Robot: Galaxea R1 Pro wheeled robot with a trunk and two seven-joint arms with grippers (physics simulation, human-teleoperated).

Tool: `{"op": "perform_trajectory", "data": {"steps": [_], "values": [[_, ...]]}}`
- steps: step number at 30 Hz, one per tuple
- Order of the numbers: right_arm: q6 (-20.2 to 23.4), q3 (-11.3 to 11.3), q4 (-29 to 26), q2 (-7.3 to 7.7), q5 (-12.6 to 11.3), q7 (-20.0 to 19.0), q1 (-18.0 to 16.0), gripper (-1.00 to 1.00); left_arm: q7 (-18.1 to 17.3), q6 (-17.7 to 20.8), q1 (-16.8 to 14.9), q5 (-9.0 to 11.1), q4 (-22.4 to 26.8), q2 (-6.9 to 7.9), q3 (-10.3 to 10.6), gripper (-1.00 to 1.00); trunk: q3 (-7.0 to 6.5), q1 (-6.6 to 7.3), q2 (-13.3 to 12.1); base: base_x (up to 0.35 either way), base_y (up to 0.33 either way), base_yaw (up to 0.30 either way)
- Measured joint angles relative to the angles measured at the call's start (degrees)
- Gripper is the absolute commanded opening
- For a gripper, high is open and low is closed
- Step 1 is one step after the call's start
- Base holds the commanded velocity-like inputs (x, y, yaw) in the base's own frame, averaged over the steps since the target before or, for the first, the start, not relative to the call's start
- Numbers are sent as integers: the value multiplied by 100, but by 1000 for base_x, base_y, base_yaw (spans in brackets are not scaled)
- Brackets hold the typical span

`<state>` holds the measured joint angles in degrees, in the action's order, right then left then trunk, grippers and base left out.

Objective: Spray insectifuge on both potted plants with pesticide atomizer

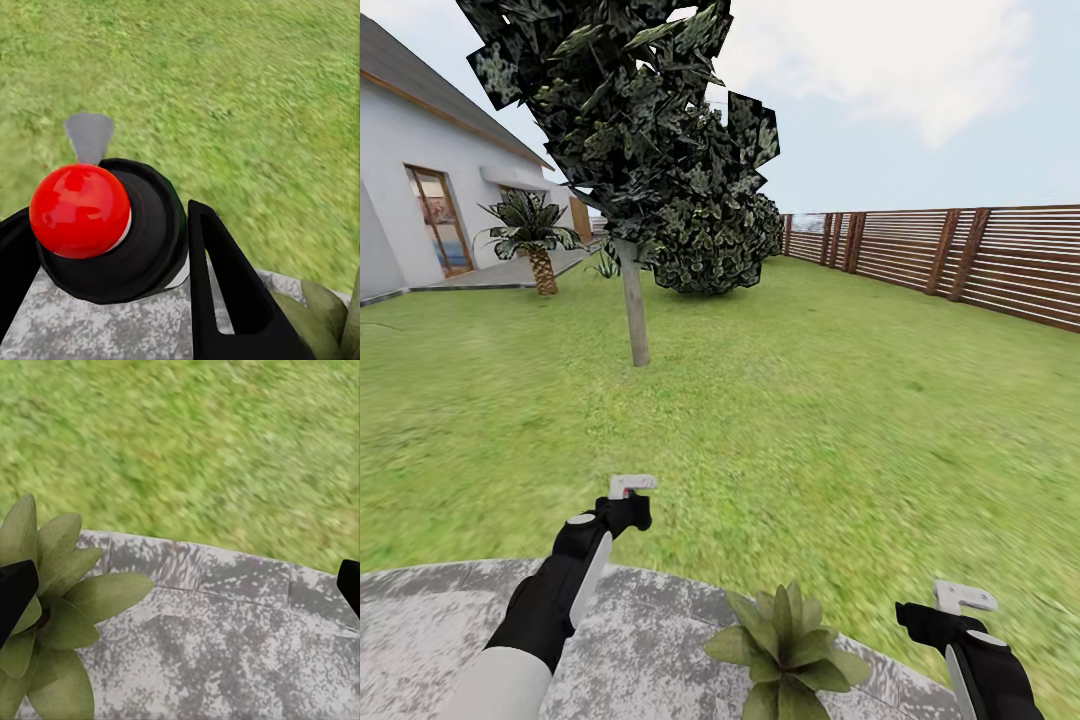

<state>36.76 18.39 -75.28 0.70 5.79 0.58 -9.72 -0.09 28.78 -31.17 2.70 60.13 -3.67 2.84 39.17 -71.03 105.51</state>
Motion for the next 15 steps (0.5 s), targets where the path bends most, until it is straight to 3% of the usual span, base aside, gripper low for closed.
{"op": "perform_trajectory", "data": {"steps": [4, 6, 8, 10, 11, 12, 15], "values": [[1, -16, 5, 5, 150, -10, 0, 100, -4, 37, -7, -23, 193, 92, -10, -100, 0, 0, 0, 0, 0, 0], [2, -23, 11, 31, 264, -36, -22, 100, -13, 359, -33, -171, 326, 219, 30, -100, 0, 0, 0, 0, 0, 0], [2, -114, 1, 59, 288, -52, -112, 100, -94, 654, -45, -424, 359, 451, 71, -100, 0, 0, 0, 0, 0, 0], [6, -446, -2, 70, 295, -74, -462, 100, -353, 788, -54, -642, 374, 716, 156, -100, -1, 0, 0, 0, 0, 0], [10, -823, 21, 77, 292, -132, -808, 100, -708, 836, -58, -783, 378, 894, 236, -100, -1, 0, 0, 0, 0, 0], [10, -976, 32, 80, 310, -164, -959, 100, -860, 848, -58, -819, 381, 960, 266, -100, -1, 0, 0, 0, 0, 0], [20, -1568, 107, 86, 295, -516, -1470, 100, -1812, 869, -60, -1192, 384, 1329, 394, -100, -1, 0, 0, 0, 0, 0]]}}
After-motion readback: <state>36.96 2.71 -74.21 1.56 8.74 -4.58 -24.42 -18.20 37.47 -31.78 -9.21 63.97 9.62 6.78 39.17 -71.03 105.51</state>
